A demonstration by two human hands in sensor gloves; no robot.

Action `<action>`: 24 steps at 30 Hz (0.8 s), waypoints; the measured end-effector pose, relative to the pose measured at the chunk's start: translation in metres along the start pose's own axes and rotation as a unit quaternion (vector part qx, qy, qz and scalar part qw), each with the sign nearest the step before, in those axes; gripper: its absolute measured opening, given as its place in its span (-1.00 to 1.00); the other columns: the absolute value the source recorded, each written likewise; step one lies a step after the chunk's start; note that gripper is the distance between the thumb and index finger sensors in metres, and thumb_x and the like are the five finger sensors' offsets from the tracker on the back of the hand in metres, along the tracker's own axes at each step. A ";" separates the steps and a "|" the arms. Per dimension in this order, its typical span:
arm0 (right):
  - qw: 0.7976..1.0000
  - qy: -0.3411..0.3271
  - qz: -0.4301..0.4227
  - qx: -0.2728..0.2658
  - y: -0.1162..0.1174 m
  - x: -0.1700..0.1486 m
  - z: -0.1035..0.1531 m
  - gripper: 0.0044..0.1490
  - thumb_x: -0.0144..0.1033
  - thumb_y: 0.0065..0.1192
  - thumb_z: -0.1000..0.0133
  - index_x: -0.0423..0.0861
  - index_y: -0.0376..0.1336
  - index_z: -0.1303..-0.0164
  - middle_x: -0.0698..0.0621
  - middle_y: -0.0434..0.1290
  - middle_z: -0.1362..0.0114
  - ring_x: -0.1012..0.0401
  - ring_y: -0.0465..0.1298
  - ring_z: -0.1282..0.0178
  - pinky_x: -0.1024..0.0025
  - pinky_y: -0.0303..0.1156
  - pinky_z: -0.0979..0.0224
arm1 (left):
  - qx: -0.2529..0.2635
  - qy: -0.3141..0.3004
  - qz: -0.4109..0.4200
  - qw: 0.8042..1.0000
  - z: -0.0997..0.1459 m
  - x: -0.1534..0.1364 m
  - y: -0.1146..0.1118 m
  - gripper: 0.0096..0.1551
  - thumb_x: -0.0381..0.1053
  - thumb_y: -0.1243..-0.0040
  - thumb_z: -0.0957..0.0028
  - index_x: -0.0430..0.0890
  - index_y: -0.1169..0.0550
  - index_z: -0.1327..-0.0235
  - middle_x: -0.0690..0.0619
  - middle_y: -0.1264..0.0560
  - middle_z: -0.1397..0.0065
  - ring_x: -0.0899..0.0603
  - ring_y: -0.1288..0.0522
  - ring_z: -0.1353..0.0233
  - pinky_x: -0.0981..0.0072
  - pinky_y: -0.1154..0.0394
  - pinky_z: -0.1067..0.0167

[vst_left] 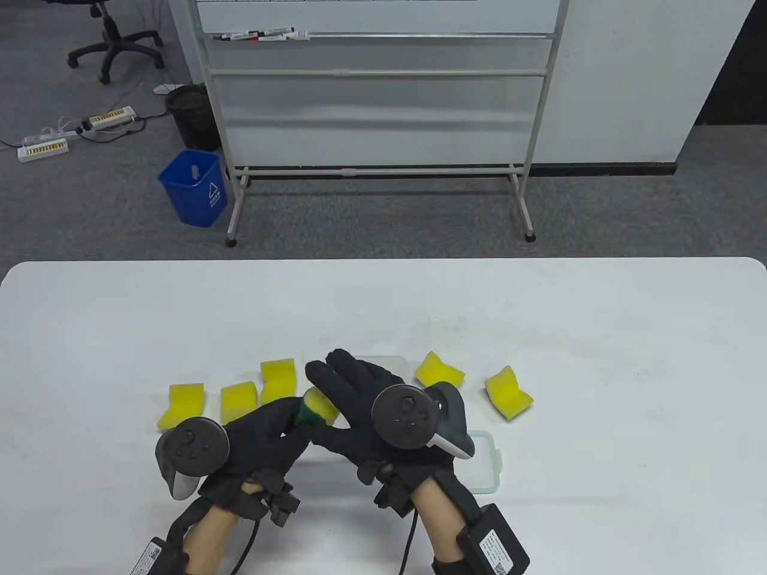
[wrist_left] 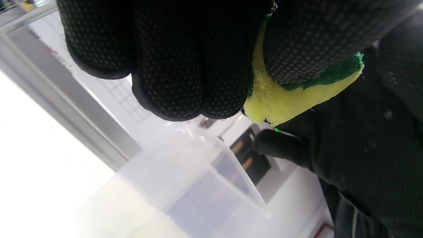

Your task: Squeeze sponges into plastic airtight container

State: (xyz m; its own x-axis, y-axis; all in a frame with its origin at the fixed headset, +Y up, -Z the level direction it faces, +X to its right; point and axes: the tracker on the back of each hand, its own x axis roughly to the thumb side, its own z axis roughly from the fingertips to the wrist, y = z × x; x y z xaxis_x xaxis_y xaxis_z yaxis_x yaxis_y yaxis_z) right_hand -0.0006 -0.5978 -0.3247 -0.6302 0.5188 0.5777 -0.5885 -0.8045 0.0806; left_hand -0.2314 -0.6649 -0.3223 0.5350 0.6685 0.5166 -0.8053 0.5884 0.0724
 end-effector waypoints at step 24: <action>0.963 0.095 0.136 -0.211 -0.020 -0.030 0.010 -0.35 -0.15 0.60 0.11 0.06 0.43 -0.22 0.05 0.60 -0.20 0.06 0.60 -0.20 -0.05 0.39 -0.44 | 0.037 0.094 -0.267 0.958 0.003 -0.025 0.017 -0.27 0.24 -0.26 0.05 -0.04 -0.47 -0.36 -0.08 -0.57 -0.39 -0.22 -0.58 -0.34 -0.14 -0.54 -0.27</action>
State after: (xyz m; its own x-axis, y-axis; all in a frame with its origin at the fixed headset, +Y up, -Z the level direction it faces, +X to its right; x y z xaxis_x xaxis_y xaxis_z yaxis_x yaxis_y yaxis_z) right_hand 0.0348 -0.6003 -0.3350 -0.8479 0.3812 0.3685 -0.5167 -0.7499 -0.4131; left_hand -0.2593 -0.6733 -0.3314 0.9073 0.3546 0.2259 -0.4152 0.8406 0.3478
